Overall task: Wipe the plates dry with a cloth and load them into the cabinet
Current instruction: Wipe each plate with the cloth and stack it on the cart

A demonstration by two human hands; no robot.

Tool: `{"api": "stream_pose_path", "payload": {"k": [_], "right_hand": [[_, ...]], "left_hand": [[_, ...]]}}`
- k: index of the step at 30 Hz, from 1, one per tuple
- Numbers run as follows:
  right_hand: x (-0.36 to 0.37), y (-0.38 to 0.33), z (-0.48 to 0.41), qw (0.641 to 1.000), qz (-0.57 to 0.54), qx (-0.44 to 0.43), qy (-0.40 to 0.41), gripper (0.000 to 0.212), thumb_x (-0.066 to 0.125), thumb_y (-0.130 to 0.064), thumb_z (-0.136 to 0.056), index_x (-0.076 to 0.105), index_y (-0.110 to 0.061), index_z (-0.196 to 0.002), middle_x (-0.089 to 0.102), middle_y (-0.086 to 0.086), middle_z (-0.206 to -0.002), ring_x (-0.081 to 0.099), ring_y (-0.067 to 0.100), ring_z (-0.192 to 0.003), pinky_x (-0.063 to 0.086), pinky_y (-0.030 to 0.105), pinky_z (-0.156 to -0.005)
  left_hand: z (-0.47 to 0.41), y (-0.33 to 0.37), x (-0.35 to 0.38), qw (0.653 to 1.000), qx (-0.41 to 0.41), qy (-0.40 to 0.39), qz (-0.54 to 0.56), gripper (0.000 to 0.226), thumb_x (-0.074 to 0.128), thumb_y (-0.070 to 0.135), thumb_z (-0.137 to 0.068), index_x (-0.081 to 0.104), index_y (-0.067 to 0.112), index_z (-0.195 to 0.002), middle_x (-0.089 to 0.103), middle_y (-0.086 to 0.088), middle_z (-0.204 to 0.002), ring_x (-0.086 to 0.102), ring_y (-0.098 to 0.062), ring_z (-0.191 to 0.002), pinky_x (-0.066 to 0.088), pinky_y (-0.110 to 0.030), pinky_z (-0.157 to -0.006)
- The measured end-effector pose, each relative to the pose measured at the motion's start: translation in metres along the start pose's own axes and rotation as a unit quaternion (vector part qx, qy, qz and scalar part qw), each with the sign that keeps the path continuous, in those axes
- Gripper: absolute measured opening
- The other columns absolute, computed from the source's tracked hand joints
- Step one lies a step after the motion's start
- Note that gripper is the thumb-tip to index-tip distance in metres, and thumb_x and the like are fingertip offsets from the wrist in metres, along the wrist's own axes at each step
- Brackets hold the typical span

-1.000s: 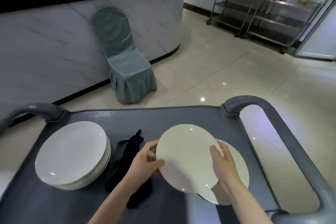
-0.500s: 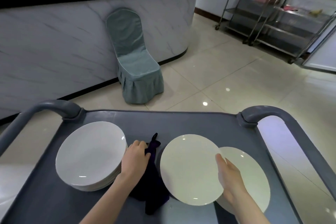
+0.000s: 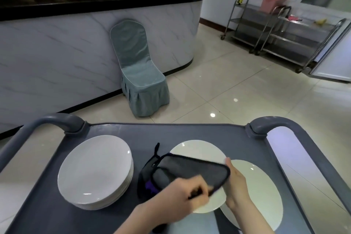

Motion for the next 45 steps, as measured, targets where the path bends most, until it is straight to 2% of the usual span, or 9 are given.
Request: {"api": "stream_pose_path", "payload": {"k": [2, 6, 13, 19, 24, 29, 37, 42, 45], "right_hand": [[-0.002, -0.004, -0.001, 1.000, -0.011, -0.006, -0.001, 0.038, 0.057, -0.039, -0.099, 0.072, -0.003, -0.096, 0.077, 0.011, -0.091, 0.070, 0.029, -0.082, 0.056, 0.034, -0.069], [-0.009, 0.002, 0.000, 0.999, -0.041, 0.015, 0.015, 0.036, 0.057, -0.039, -0.100, 0.071, -0.006, -0.098, 0.077, 0.010, -0.095, 0.071, 0.031, -0.087, 0.057, 0.036, -0.073], [0.004, 0.008, 0.010, 0.999, -0.044, 0.019, 0.004, 0.041, 0.056, -0.043, -0.099, 0.074, -0.005, -0.097, 0.079, 0.010, -0.091, 0.075, 0.027, -0.085, 0.056, 0.034, -0.071], [0.012, 0.001, 0.025, 0.999, -0.039, -0.031, -0.011, 0.043, 0.057, -0.045, -0.098, 0.075, -0.010, -0.081, 0.077, -0.003, -0.077, 0.071, 0.012, -0.065, 0.052, 0.026, -0.060], [-0.007, -0.037, 0.022, 0.996, -0.050, -0.073, 0.028, 0.036, 0.058, -0.043, -0.095, 0.068, -0.012, -0.079, 0.070, -0.007, -0.062, 0.064, 0.007, -0.050, 0.049, 0.022, -0.048], [-0.010, -0.040, 0.026, 0.993, -0.078, -0.076, 0.036, 0.035, 0.055, -0.045, -0.098, 0.069, -0.015, -0.084, 0.072, -0.011, -0.066, 0.066, 0.006, -0.054, 0.047, 0.029, -0.059], [0.019, -0.019, 0.041, 0.993, -0.098, -0.060, 0.002, 0.032, 0.056, -0.042, -0.099, 0.075, -0.016, -0.096, 0.078, -0.002, -0.085, 0.070, 0.002, -0.084, 0.050, 0.025, -0.068], [0.004, -0.051, 0.030, 0.991, -0.092, -0.096, 0.012, 0.032, 0.058, -0.040, -0.098, 0.067, -0.015, -0.079, 0.070, -0.015, -0.062, 0.066, 0.000, -0.054, 0.049, 0.013, -0.044], [-0.001, -0.057, 0.027, 0.989, -0.097, -0.107, 0.026, 0.031, 0.058, -0.038, -0.096, 0.066, -0.015, -0.077, 0.071, -0.010, -0.069, 0.066, 0.008, -0.056, 0.052, 0.021, -0.051]], "left_hand": [[0.004, -0.010, 0.004, 0.999, -0.001, -0.001, -0.047, 0.014, 0.061, 0.034, -0.091, 0.067, 0.028, -0.102, 0.072, 0.008, -0.109, 0.064, 0.004, -0.098, 0.050, -0.021, -0.092], [0.013, -0.015, -0.024, 0.909, 0.115, 0.262, -0.305, 0.027, 0.078, 0.018, -0.076, 0.075, 0.018, -0.103, 0.070, 0.009, -0.107, 0.065, -0.010, -0.103, 0.053, -0.035, -0.088], [-0.007, -0.023, 0.026, 0.840, 0.149, 0.023, -0.521, 0.059, 0.047, 0.034, -0.089, 0.043, 0.031, -0.147, 0.035, 0.012, -0.157, 0.032, -0.009, -0.145, 0.039, -0.042, -0.112], [-0.045, -0.024, -0.028, 0.868, 0.057, 0.064, -0.490, 0.062, 0.027, 0.045, -0.104, -0.004, 0.035, -0.156, -0.019, 0.020, -0.160, -0.021, -0.003, -0.147, -0.006, -0.032, -0.122], [-0.026, -0.021, -0.033, 0.867, -0.012, 0.113, -0.485, 0.067, 0.028, 0.049, -0.100, 0.000, 0.032, -0.157, -0.021, 0.018, -0.158, -0.016, -0.006, -0.149, -0.012, -0.036, -0.122], [-0.001, 0.003, 0.021, 0.865, 0.079, 0.111, -0.483, 0.059, 0.050, 0.037, -0.088, 0.050, 0.022, -0.145, 0.039, 0.003, -0.156, 0.038, -0.021, -0.143, 0.039, -0.057, -0.108], [-0.041, 0.007, -0.012, 0.859, 0.045, 0.089, -0.503, 0.065, 0.020, 0.058, -0.098, -0.010, 0.042, -0.154, -0.023, 0.022, -0.160, -0.026, -0.004, -0.146, -0.014, -0.040, -0.121], [-0.025, -0.001, -0.029, 0.867, -0.013, 0.141, -0.478, 0.068, 0.015, 0.059, -0.094, -0.007, 0.039, -0.155, -0.021, 0.018, -0.161, -0.024, -0.004, -0.147, -0.009, -0.039, -0.123], [-0.004, 0.001, -0.009, 0.865, 0.010, 0.140, -0.481, 0.067, 0.041, 0.044, -0.090, 0.033, 0.026, -0.153, 0.019, 0.005, -0.163, 0.017, -0.019, -0.151, 0.027, -0.053, -0.117]]}}
Point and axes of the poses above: each hand's wrist, its own z-axis away from the middle knuckle, its own x-axis out of the palm, y = z × x, the point moved 5 cm from there along -z, towards the middle knuckle
